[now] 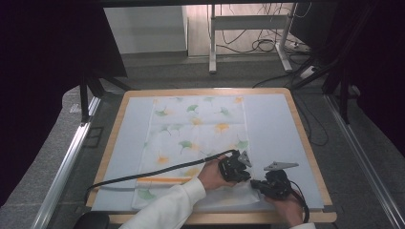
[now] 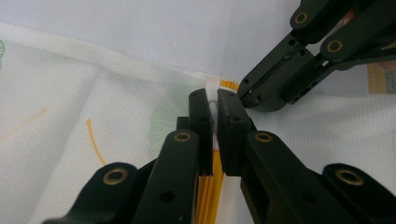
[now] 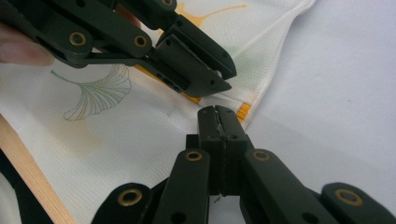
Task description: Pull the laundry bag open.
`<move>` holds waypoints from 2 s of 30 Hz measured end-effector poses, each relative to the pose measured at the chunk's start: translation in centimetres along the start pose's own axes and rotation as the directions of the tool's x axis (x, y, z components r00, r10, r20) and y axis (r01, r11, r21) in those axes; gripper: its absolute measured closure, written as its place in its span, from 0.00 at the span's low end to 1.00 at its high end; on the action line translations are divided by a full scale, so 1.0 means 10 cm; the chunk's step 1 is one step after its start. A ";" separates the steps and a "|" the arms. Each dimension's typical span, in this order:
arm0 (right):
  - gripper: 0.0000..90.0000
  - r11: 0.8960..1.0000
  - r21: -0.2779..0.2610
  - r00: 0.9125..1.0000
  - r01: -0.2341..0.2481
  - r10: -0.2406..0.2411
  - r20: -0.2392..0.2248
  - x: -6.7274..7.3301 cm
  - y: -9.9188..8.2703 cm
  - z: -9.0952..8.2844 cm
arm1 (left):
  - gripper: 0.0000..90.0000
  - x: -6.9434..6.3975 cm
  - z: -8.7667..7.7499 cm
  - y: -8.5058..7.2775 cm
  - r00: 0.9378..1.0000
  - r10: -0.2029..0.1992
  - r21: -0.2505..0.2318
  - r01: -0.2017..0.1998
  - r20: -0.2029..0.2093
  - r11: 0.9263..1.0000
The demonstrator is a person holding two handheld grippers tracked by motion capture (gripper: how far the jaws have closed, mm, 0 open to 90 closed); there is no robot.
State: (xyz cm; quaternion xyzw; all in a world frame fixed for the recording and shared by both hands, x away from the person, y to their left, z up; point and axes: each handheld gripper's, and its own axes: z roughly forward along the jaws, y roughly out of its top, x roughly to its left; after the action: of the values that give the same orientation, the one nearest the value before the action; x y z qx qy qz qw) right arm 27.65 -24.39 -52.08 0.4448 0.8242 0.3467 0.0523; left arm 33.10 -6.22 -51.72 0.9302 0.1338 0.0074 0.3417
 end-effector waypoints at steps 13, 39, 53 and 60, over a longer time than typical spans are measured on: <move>1.00 1.000 0.004 1.000 -0.004 0.004 -0.008 0.00 0.00 0.00 | 0.96 0.00 -0.05 -0.04 1.000 0.025 0.025 -0.025 -0.003 0.999; 1.00 1.000 0.003 1.000 0.003 -0.003 -0.014 -0.01 0.00 0.00 | 0.96 0.01 -0.13 -0.13 1.000 0.019 0.034 -0.019 -0.003 0.999; 0.99 1.000 -0.007 1.000 0.005 -0.005 -0.008 0.00 0.10 0.04 | 0.96 0.01 -0.13 -0.13 1.000 0.023 0.042 -0.023 -0.007 0.999; 1.00 1.000 -0.005 1.000 -0.027 0.027 0.007 -0.04 0.20 0.12 | 0.96 0.00 -0.13 -0.13 1.000 0.025 0.041 -0.024 -0.014 0.999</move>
State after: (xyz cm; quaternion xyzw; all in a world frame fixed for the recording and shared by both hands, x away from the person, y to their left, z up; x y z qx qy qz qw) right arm 29.74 -23.34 -51.79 0.4568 0.8171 0.3478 0.0515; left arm 32.62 -4.45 -51.57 0.9386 0.1249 0.0155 0.3214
